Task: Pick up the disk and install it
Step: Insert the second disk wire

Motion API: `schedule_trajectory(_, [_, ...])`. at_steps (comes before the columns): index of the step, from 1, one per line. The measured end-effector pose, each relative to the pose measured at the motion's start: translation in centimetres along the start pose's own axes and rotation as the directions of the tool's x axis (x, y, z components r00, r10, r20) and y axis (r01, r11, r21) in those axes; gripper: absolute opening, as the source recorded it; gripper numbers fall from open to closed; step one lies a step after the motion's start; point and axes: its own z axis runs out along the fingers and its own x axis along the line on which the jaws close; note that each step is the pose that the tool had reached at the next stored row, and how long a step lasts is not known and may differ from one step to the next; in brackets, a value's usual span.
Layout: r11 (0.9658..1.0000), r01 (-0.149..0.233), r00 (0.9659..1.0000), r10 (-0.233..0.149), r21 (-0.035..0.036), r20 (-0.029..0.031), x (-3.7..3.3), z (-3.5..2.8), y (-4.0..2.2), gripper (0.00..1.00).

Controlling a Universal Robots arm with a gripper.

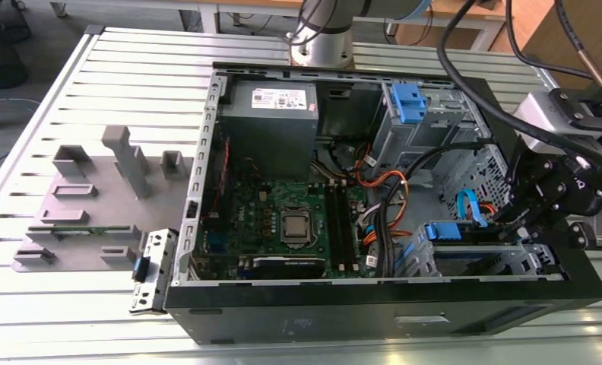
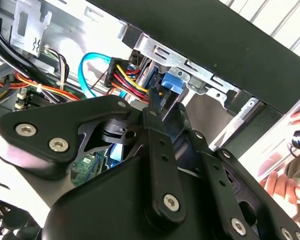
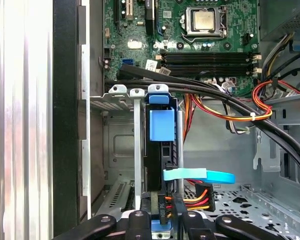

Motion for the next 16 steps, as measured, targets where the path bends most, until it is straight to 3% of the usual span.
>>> schedule_trajectory(12, [1.0000,0.000,1.0000,0.000,0.0000,0.0000,0.00,0.08,-0.01,0.29])
schedule_trajectory(14, [1.0000,0.000,1.0000,0.000,0.0000,-0.0002,0.00,0.08,-0.01,0.17])
schedule_trajectory(16, [1.0000,0.000,1.0000,0.000,0.0000,0.0000,0.00,0.10,-0.01,0.17])
